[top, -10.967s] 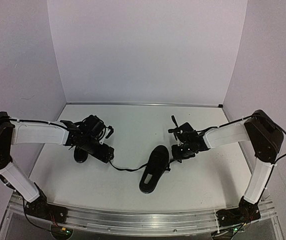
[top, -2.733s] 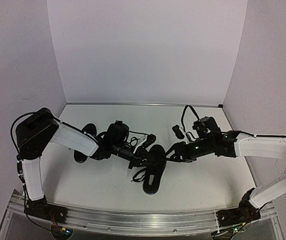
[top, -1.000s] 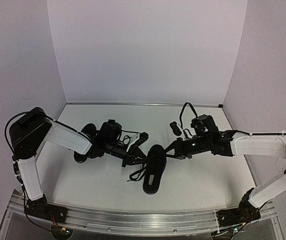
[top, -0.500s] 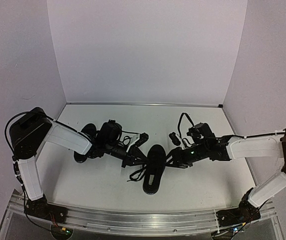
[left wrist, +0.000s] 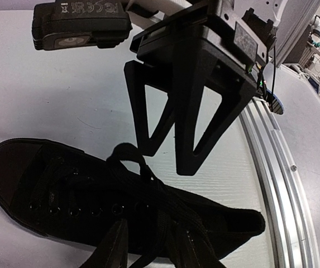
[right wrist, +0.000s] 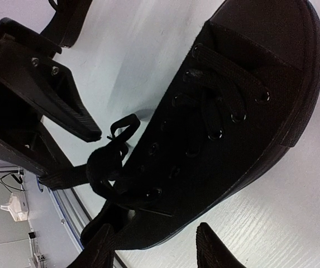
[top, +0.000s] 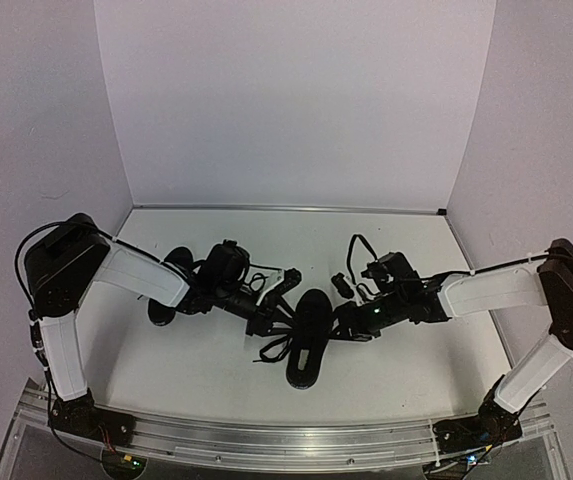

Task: Tie the shoes

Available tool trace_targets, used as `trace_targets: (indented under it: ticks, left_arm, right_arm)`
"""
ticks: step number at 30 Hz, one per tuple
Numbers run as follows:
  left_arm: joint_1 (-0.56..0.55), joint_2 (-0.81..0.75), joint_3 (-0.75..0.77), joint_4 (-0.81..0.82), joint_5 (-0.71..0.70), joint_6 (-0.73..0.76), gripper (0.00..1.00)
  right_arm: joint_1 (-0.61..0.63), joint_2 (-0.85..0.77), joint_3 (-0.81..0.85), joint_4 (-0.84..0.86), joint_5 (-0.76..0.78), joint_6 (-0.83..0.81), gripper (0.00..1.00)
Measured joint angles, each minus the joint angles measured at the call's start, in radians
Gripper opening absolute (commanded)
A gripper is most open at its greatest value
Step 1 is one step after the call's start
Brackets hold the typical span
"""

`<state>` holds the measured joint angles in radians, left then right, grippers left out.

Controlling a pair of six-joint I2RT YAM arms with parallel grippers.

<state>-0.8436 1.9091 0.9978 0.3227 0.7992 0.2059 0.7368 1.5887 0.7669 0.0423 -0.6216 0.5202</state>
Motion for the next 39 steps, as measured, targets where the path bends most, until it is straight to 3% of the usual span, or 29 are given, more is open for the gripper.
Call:
trace_targets:
  ticks: [10,17,20,30,39]
  left_arm:
    - [-0.007,0.066,0.048,-0.053,-0.019,0.041,0.29]
    - [-0.021,0.086,0.083,-0.09,-0.021,0.076,0.05]
    - [-0.024,0.086,0.084,-0.098,-0.016,0.086,0.01]
    - [-0.026,0.086,0.089,-0.107,-0.009,0.086,0.0]
    - [-0.026,0.086,0.089,-0.107,-0.008,0.086,0.0]
  right_arm:
    - [0.0,-0.012,0.001,0.004,0.001,0.004,0.56]
    - [0.0,-0.032,0.001,0.01,0.002,0.005,0.56]
    - [0.0,-0.032,0.001,0.01,0.002,0.005,0.56]
    - [0.0,-0.021,0.001,0.015,-0.02,0.0,0.44]
    - [0.0,0.029,0.01,0.018,-0.057,-0.017,0.5]
